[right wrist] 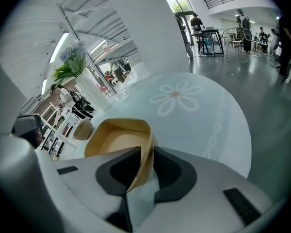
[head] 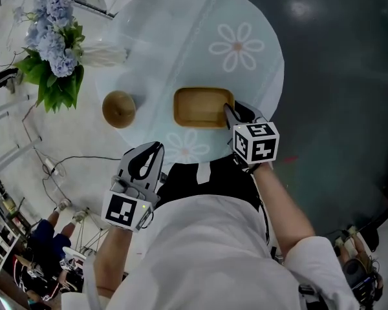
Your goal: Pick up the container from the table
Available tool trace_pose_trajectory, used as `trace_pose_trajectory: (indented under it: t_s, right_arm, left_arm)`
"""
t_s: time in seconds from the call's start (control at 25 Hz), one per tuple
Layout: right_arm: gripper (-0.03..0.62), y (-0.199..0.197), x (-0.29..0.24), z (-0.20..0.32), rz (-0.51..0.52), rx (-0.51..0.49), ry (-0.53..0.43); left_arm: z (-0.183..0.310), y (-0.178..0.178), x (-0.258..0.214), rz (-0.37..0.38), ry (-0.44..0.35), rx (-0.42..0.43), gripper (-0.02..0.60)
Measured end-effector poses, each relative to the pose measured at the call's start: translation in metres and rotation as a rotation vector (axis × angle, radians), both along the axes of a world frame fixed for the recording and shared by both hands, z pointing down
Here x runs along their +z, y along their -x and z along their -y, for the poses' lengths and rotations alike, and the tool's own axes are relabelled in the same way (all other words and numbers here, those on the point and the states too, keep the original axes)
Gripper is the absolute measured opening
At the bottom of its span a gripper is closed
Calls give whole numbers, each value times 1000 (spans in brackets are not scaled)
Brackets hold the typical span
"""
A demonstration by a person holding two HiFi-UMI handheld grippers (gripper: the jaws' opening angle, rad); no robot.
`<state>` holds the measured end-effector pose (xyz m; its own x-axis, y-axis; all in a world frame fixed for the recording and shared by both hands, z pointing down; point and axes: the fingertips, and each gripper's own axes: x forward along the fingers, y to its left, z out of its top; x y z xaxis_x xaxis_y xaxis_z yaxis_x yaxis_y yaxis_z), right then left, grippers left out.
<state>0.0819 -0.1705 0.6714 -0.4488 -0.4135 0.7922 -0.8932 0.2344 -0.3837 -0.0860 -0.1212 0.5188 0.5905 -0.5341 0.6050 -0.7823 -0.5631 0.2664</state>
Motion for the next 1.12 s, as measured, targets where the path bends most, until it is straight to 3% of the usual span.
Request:
trace_pose_trajectory:
  t_s: [0.48,1.12]
  right_arm:
    - [34,-3,-2,1,-65,44,3]
    - [31,-7,-71,29,-59,66,-132]
  left_arm:
    - [-2,12,-5,-10,-20,-5,35]
    - [16,17,-47,-46,-145,-1,35]
